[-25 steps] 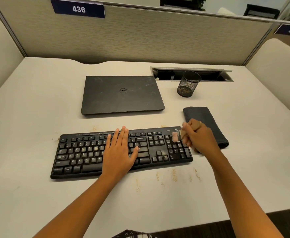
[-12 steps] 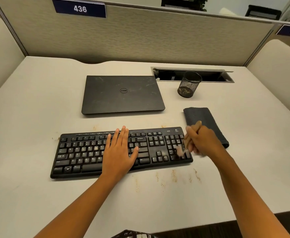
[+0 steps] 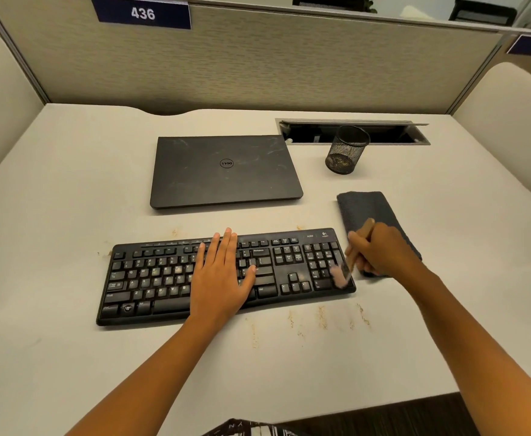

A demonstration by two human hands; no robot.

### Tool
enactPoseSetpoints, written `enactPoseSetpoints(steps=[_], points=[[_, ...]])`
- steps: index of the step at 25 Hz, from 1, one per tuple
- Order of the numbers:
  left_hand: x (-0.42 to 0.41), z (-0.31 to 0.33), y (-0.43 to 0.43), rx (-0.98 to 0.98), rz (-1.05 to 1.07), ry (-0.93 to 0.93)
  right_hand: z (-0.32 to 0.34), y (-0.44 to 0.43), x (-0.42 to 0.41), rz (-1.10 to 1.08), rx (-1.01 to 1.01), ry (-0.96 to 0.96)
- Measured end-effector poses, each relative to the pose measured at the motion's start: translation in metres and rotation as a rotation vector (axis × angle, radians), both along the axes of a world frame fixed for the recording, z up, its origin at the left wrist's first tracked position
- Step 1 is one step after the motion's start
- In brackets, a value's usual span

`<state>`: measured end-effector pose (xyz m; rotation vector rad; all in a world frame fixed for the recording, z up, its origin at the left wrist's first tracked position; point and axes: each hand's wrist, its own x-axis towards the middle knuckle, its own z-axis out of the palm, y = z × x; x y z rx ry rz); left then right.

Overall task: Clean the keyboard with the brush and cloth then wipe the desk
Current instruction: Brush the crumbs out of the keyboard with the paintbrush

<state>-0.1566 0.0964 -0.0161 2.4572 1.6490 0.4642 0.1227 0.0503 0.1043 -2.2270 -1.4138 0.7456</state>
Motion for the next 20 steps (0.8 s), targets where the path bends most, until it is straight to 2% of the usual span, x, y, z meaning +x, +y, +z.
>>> enactPoseSetpoints(steps=[2, 3, 6, 8, 14, 18, 20], points=[[0.0, -0.001, 0.0, 0.007, 0.001, -0.007, 0.007, -0.011, 0.004, 0.091, -0.167, -0.013], [-0.001, -0.001, 0.001, 0.007, 0.0, -0.005, 0.009, -0.013, 0.004, 0.091, -0.162, 0.008], [0.0, -0.002, 0.001, 0.01, -0.003, 0.004, 0.003, -0.007, 0.005, -0.104, 0.168, 0.051], [0.0, -0.002, 0.001, 0.009, -0.005, 0.001, -0.001, 0.005, 0.002, -0.159, 0.284, 0.055], [0.0, 0.0, 0.001, -0.001, -0.01, -0.007, -0.007, -0.003, -0.024, -0.021, 0.212, 0.074], [0.0, 0.0, 0.001, 0.003, -0.003, -0.002, -0.003, -0.029, -0.032, -0.056, 0.065, 0.045], [-0.001, -0.001, 0.001, 0.005, -0.002, 0.005, -0.002, -0.03, -0.037, -0.087, 0.16, 0.06]])
